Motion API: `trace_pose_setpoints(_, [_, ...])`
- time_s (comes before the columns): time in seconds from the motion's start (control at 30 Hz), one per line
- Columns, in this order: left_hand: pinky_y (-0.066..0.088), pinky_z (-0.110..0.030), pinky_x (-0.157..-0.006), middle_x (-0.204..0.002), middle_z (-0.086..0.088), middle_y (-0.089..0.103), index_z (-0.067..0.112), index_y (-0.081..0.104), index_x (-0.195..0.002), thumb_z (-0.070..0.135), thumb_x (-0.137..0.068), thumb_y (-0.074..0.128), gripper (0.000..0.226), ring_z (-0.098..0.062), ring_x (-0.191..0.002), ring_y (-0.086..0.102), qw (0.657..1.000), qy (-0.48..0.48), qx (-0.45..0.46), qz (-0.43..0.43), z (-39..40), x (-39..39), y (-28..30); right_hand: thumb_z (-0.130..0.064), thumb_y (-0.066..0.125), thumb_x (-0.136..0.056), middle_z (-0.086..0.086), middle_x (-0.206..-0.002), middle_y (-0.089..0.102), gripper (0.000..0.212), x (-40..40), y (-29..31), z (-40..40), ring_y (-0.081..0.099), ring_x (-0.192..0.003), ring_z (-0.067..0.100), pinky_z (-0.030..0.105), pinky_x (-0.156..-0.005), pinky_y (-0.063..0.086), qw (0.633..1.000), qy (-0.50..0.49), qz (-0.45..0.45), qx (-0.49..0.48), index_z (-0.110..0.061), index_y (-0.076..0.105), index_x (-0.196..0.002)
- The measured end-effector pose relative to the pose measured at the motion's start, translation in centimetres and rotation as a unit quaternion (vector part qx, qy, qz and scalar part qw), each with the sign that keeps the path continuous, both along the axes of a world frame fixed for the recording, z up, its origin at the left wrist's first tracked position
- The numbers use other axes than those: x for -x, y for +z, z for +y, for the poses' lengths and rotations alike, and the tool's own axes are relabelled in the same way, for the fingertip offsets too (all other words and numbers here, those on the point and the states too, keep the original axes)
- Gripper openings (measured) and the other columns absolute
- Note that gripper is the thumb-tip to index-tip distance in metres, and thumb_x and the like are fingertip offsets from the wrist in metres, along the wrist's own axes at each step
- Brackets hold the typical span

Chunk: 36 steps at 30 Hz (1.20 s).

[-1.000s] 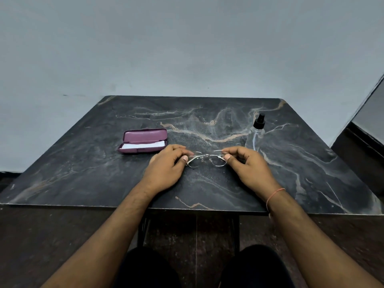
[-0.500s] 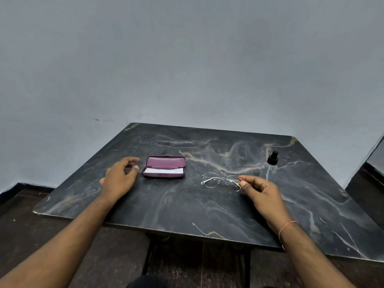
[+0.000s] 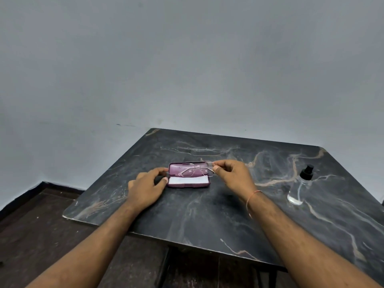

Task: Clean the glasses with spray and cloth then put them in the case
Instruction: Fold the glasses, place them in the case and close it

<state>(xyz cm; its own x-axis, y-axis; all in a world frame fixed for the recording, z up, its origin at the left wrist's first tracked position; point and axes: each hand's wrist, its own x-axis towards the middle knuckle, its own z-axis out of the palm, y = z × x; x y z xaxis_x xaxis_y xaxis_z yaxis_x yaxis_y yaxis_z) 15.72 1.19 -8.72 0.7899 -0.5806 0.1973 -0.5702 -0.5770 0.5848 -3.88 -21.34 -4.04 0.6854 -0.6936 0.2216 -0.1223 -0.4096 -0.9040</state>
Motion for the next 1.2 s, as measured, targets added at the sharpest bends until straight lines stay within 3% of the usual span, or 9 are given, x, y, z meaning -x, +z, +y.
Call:
trace_pose_setpoints(0.13, [0.034, -0.048, -0.117, -0.138, 0.023, 0.072, 0.059, 0.055, -0.147, 0.052, -0.106, 0.057, 0.041, -0.015, -0.145, 0.053, 1.0, -0.004, 0.008, 0.002, 0.0, -0.3, -0.3, -0.014, 0.077, -0.1, -0.004, -0.104, 0.083, 0.016, -1.7, -0.7, 0.7, 0.076, -0.101, 0.012, 0.027, -0.097, 0.058, 0.999, 0.011, 0.037, 0.017, -0.017, 0.084, -0.114])
trace_pose_setpoints(0.33, [0.032, -0.046, -0.116, -0.138, 0.023, 0.072, 0.064, 0.053, -0.147, 0.053, -0.107, 0.056, 0.042, -0.013, -0.145, 0.052, 1.0, -0.007, 0.009, -0.001, -0.1, -0.6, -0.6, -0.019, 0.077, -0.1, 0.0, -0.104, 0.084, 0.015, -2.0, -1.1, 1.0, 0.078, -0.104, 0.018, 0.036, -0.1, 0.06, 0.996, 0.001, 0.078, 0.036, -0.016, 0.085, -0.112])
trace_pose_setpoints(0.47, [0.031, -0.042, -0.11, -0.139, 0.022, 0.072, 0.065, 0.053, -0.148, 0.052, -0.107, 0.055, 0.043, -0.013, -0.145, 0.053, 1.0, -0.008, 0.007, -0.005, -0.2, -0.5, -0.4, -0.022, 0.077, -0.1, -0.003, -0.102, 0.084, 0.016, -1.5, -1.1, 1.4, 0.077, -0.099, 0.015, 0.034, -0.096, 0.06, 0.993, -0.007, 0.098, 0.061, -0.019, 0.085, -0.113])
trace_pose_setpoints(0.63, [0.031, -0.045, -0.114, -0.138, 0.021, 0.072, 0.065, 0.051, -0.15, 0.053, -0.108, 0.053, 0.043, -0.013, -0.145, 0.052, 1.0, -0.008, 0.006, -0.002, -0.1, -0.4, -0.4, -0.027, 0.073, -0.101, -0.006, -0.101, 0.08, 0.015, -1.4, -1.5, 1.8, 0.073, -0.095, 0.013, 0.031, -0.089, 0.058, 0.984, -0.004, 0.131, 0.123, -0.026, 0.084, -0.111])
trace_pose_setpoints(0.8, [0.031, -0.047, -0.116, -0.137, 0.02, 0.072, 0.065, 0.052, -0.15, 0.054, -0.108, 0.052, 0.043, -0.013, -0.145, 0.051, 1.0, -0.007, 0.007, -0.001, -0.1, -0.3, -0.4, -0.029, 0.069, -0.102, -0.002, -0.105, 0.064, 0.014, -2.0, -1.7, 1.5, 0.063, -0.092, 0.014, 0.028, -0.082, 0.044, 0.975, -0.01, 0.14, 0.17, -0.025, 0.081, -0.098])
trace_pose_setpoints(1.0, [0.031, -0.047, -0.117, -0.139, 0.02, 0.071, 0.066, 0.051, -0.15, 0.055, -0.109, 0.051, 0.042, -0.012, -0.145, 0.051, 1.0, -0.007, 0.006, -0.002, -0.1, -0.4, -0.3, -0.025, 0.075, -0.097, -0.001, -0.113, 0.06, 0.005, -2.6, -1.1, 0.9, 0.063, -0.103, 0.017, 0.031, -0.094, 0.051, 0.974, -0.005, 0.126, 0.186, -0.026, 0.077, -0.102])
trace_pose_setpoints(1.07, [0.032, -0.047, -0.117, -0.139, 0.02, 0.071, 0.067, 0.052, -0.149, 0.056, -0.109, 0.052, 0.042, -0.011, -0.145, 0.051, 1.0, -0.008, 0.008, -0.003, -0.1, -0.3, -0.2, -0.029, 0.078, -0.095, -0.002, -0.121, 0.058, 0.016, -2.8, -0.5, 0.5, 0.063, -0.116, 0.02, 0.031, -0.1, 0.049, 0.974, 0.002, 0.122, 0.19, -0.026, 0.073, -0.11])
trace_pose_setpoints(1.2, [0.033, -0.047, -0.118, -0.139, 0.02, 0.071, 0.066, 0.053, -0.149, 0.054, -0.109, 0.053, 0.042, -0.012, -0.144, 0.052, 1.0, -0.009, 0.01, -0.003, 0.0, -0.2, 0.0, -0.05, 0.08, -0.092, 0.008, -0.159, 0.05, 0.082, -3.1, 1.1, 0.0, 0.052, -0.145, 0.027, 0.037, -0.121, 0.042, 0.958, 0.086, 0.214, 0.171, -0.018, 0.046, -0.159])
